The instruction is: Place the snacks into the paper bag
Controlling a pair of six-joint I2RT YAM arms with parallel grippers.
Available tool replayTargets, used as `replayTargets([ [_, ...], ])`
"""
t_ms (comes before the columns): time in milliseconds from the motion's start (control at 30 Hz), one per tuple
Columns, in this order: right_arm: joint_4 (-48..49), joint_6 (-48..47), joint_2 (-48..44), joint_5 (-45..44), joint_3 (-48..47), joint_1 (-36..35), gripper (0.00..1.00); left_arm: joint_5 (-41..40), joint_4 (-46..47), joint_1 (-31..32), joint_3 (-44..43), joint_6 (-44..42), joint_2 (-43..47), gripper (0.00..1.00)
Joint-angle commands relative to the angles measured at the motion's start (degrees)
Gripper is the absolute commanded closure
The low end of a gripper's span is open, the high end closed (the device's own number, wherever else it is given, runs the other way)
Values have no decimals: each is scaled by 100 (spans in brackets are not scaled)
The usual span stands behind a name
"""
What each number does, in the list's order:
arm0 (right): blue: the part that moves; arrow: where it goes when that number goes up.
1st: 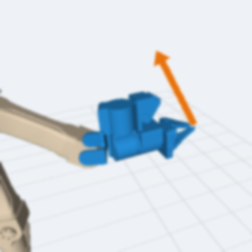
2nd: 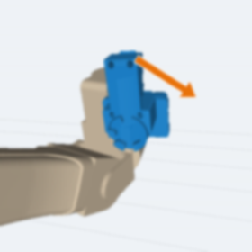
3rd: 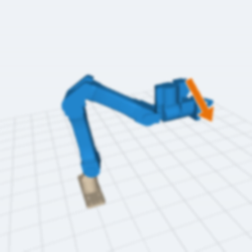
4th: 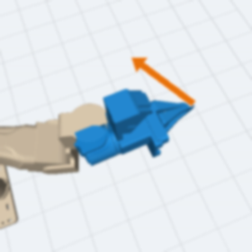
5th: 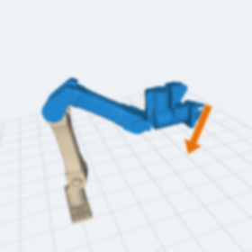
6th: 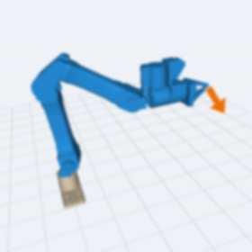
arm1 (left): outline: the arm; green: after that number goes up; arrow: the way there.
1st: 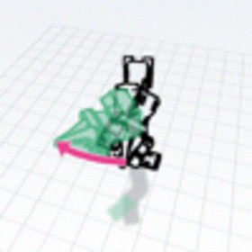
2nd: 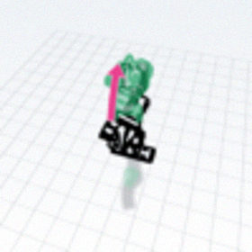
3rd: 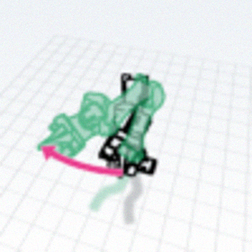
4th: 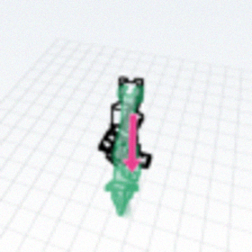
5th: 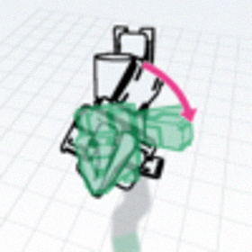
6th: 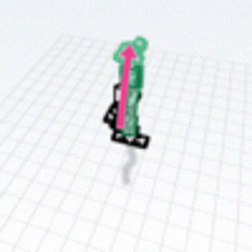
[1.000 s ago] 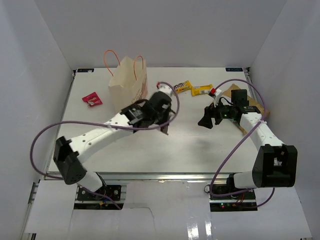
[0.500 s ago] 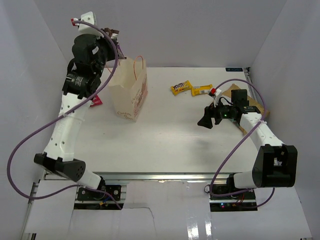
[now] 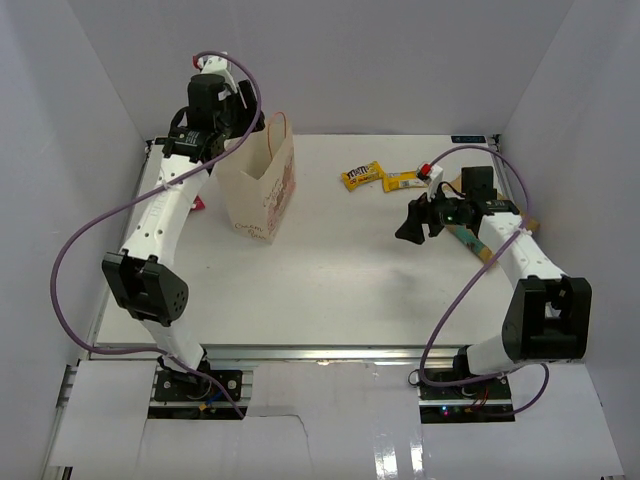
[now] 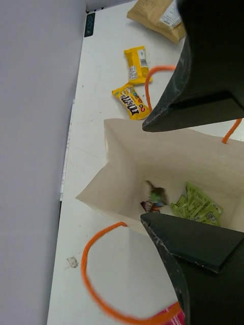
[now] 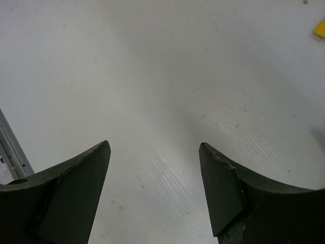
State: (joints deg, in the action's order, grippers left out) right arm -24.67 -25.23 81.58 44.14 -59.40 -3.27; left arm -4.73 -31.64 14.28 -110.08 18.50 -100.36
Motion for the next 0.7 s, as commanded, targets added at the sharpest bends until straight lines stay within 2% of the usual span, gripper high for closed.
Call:
replayTargets([
  [0, 76, 316, 463, -379, -651, -104, 24, 218, 53, -13, -206, 22, 411, 24],
  [100, -38, 878, 1086, -1045, -1467, -227, 24, 367, -35, -5, -216, 48, 560, 21],
  [267, -609, 2080, 2604, -3111, -3602, -534, 23, 456, -62, -5, 433, 101, 1561, 18],
  [333, -793, 2023, 3246, -3393, -4479, -587, 22, 255, -62, -5, 1107, 145, 2235, 18],
  [400, -768, 1865, 3626, -3657, -4948, -596, 20, 52, -79, -13, 1654, 241, 2729, 17],
  [433, -750, 1751, 3802, -3736, -5185, -587, 19, -27, -88, -13, 2248, 294, 2976, 16],
  [467, -776, 1532, 4152, -3555, -5622, -587, 17, -193, -106, -13, 2550, 347, 3430, 15],
  [500, -925, 477, 4338, -3179, -5862, -570, 13, -273, -132, -13, 2832, 417, 3644, 14],
  [533, -1248, -299, 4497, -2226, -6143, -570, 11, -343, -271, -13, 3104, 609, 3837, 14],
  [600, -1977, -1540, 4823, -1919, -6627, -552, 9, -405, -404, -13, 3790, 838, 4346, 14],
  [633, -2015, -2451, 4832, -1831, -6594, -543, 9, -397, -483, -22, 4219, 1135, 4506, 14],
  [667, -2007, -2912, 4815, -1769, -6515, -517, 9, -371, -501, -22, 4441, 1286, 4664, 14],
])
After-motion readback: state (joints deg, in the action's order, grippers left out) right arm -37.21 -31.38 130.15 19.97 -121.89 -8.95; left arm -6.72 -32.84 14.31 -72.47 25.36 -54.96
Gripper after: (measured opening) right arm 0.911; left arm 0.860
